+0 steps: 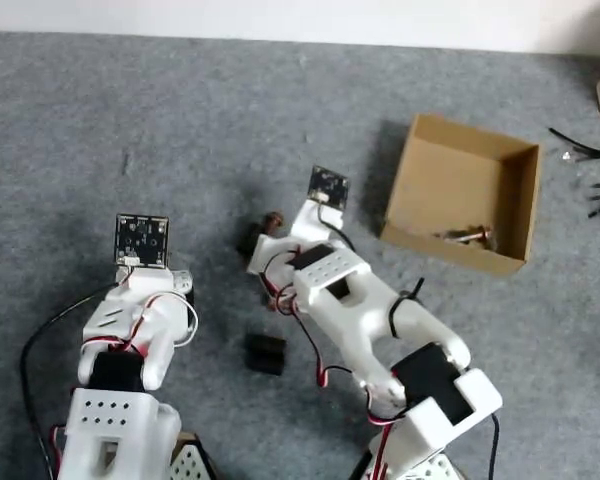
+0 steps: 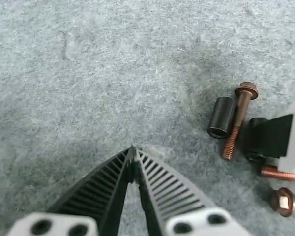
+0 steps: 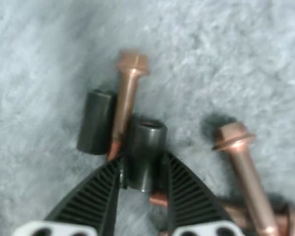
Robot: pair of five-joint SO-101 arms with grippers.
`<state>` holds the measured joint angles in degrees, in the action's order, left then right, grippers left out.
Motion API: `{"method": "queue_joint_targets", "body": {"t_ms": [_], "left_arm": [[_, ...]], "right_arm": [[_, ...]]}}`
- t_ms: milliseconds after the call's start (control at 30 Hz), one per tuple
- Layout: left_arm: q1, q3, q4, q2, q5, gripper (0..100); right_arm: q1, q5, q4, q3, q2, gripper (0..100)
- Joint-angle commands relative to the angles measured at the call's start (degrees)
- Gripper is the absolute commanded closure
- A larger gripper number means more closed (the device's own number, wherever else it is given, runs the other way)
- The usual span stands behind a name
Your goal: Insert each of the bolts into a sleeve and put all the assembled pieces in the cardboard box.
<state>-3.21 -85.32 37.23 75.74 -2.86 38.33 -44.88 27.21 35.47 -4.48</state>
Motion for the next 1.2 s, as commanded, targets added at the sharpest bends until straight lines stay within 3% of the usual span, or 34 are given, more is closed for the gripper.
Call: {"method": "queue_joint_targets", "body": {"t_ms": [0,300,467,567,1033,1167], "left_arm": [[-0.84,1.8,-1.32,-0.04,0.44,99],[-0.84,1.8,-1.32,-0.04,0.44,99],[-0.84,1.8,-1.32,-0.04,0.44,99],[-0.84,1.8,-1.32,-0.04,0.44,99],[-0.84,1.8,-1.32,-0.04,0.44,99],[-0.84,1.8,-1.32,-0.04,0.44,99]], "right_arm": [[-2.68,-0.09,0.13,-1.8,0.13,98.1],[-3.82,-0.09,0.66,-5.67,-8.66,98.1],[-3.82,-0.09,11.21,-14.37,-12.7,98.1],[-3.82,-0.09,12.53,-17.27,-13.76,98.1],[-3.91,0.35,12.97,-17.89,-13.67,99.5],[-3.91,2.9,17.71,-17.98,-10.15,99.5]]}}
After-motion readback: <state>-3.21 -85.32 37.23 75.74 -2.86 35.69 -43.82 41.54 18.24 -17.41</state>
